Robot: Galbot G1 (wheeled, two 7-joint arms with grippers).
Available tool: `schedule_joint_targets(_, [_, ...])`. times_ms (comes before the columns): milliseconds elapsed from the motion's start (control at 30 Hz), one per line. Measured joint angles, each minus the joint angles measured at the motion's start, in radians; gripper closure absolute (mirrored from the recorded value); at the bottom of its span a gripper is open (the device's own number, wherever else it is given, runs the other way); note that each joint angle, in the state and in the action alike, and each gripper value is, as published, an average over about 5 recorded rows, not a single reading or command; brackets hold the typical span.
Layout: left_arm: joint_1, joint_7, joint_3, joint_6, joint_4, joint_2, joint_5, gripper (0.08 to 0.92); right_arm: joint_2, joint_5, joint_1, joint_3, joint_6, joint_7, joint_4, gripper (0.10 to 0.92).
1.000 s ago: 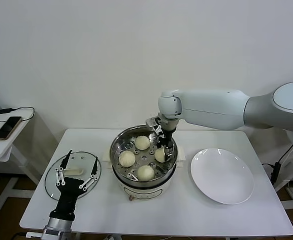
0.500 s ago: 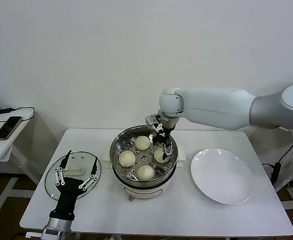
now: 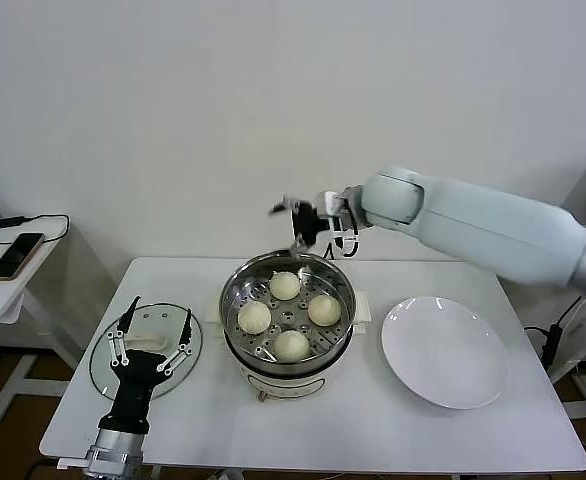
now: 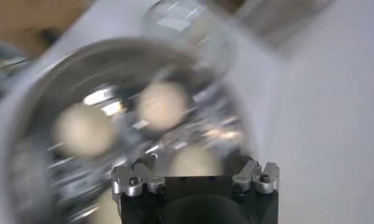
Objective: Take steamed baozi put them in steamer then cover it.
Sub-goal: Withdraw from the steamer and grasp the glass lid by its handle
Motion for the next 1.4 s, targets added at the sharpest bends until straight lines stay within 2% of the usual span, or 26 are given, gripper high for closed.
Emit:
schedule_joint_targets(233, [-0.030, -0.051, 0.000, 0.016, 0.032, 0.002, 0.120, 0.177, -0.105, -0.039, -0.324, 0.334, 0.088, 0.384, 0.052, 0.203])
schedule_joint_targets(467, [-0.063, -0.074, -0.020, 0.008, 0.096, 0.005, 0.268, 0.177, -0.136, -0.103, -0.727, 0.730, 0.160, 0.565, 0.081, 0.203])
schedule_joint_targets(867, [-0.095, -0.096, -0.102, 0.015, 0.281, 0.020, 0.668, 0.177, -0.049, -0.204, -1.276, 1.225, 0.256, 0.635, 0.121, 0.203])
schedule_joint_targets(1167, [-0.156, -0.123, -0.154, 0.036, 0.472, 0.026, 0.966, 0.177, 0.046, -0.274, -1.486, 1.342, 0.285, 0.644, 0.153, 0.203])
schedule_joint_targets(1400, [-0.224, -0.156, -0.157, 0.038, 0.602, 0.028, 1.081, 0.177, 0.096, -0.319, -1.570, 1.383, 0.300, 0.643, 0.163, 0.203])
